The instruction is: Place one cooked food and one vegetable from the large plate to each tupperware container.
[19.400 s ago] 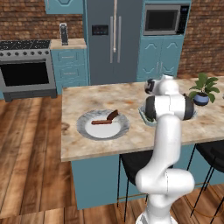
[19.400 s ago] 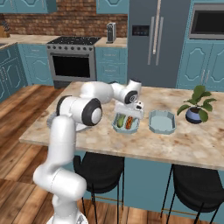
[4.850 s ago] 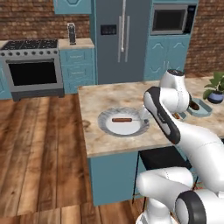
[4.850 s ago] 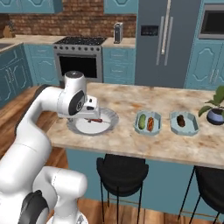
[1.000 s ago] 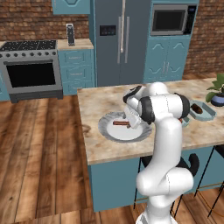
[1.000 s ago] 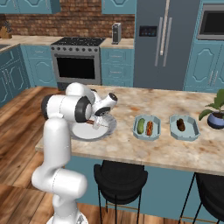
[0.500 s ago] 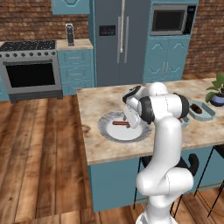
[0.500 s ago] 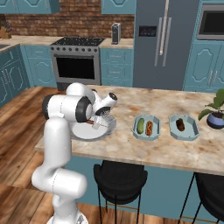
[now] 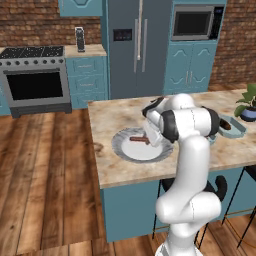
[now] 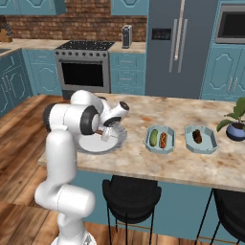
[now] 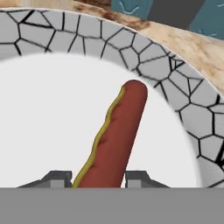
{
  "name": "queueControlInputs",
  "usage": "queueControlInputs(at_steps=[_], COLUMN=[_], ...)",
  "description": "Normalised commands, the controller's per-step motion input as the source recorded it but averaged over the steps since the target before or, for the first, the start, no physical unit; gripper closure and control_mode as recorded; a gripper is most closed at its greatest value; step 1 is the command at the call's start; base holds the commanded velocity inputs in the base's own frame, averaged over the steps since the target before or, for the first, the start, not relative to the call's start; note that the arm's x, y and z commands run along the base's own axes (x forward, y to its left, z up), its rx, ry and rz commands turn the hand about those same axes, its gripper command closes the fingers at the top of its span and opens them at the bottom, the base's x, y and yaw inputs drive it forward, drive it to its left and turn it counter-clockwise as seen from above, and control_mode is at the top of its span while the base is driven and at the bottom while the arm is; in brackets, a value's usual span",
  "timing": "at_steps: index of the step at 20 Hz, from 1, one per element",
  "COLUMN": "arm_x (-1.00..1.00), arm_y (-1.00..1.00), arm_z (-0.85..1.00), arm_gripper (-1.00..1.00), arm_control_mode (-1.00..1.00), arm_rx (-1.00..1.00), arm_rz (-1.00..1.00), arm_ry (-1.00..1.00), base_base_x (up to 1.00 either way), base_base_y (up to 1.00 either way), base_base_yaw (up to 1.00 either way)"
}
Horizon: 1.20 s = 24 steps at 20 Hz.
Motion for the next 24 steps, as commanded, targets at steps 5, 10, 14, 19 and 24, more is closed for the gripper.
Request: queueControlInputs(at_steps=[5,10,14,19,24], arm_x=[-0.60,-0.67,-0.41,0.00,-0.07], arm_y=[0.04,0.20,0.19,-0.03,0.00], arm_z=[0.31,0.70,0.59,0.79,0.51], arm_gripper=[1.00,1.00,1.00,1.00,1.00], arm_control_mode=[-1.00,-1.00,-1.00,-1.00,-1.00], arm_rx=[-0.02,-0.09,-0.11,-0.01,0.00], arm_rz=[-0.19,-0.25,-0.39,-0.30,-0.27], arm_ry=[-0.28,-0.09,-0.03,0.00,0.01], base_base_x=[0.00,0.00,0.00,0.00,0.00], base_base_y=[0.00,0.00,0.00,0.00,0.00], base_base_yaw=[0.00,0.00,0.00,0.00,0.00])
